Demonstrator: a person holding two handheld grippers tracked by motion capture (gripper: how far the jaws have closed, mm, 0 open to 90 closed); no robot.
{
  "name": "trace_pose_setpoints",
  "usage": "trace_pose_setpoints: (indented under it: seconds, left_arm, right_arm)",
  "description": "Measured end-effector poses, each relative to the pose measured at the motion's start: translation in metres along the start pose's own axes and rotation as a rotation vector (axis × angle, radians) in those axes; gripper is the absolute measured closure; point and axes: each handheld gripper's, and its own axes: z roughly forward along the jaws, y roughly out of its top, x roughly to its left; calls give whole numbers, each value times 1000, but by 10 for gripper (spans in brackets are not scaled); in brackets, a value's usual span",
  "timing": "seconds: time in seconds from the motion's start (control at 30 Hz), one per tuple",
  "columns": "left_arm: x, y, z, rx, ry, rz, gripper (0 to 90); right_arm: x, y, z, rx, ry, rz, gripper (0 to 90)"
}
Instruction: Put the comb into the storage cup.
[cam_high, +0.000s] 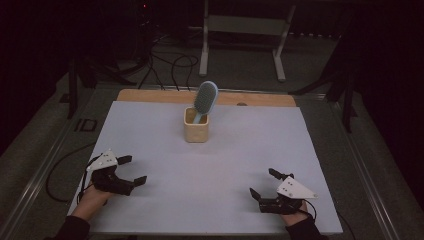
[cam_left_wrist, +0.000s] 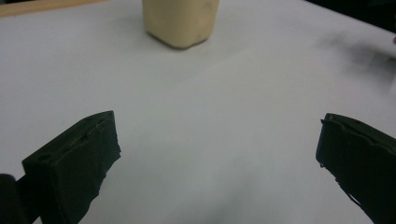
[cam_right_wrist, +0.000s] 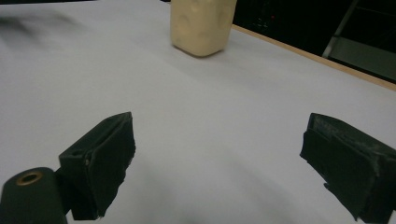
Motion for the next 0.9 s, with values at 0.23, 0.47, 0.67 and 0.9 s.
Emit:
trace_pose_setpoints:
  seconds: [0.23,0.47,0.67,0.9]
  left_arm:
    - [-7,-17,-10,5,27,-8,0]
    - [-16,-30,-16,26,54,-7,0]
    - [-21,-36,-19,26,51,-24,0]
    - [-26,-38,-25,3,70,-15,0]
  right_arm:
    - [0,0,0,0,1,-1,90]
    - [0,0,0,2,1,1,90]
    - [1,0,0,1,1,-2,90]
    - [1,0,-1,-1,3,-5,90]
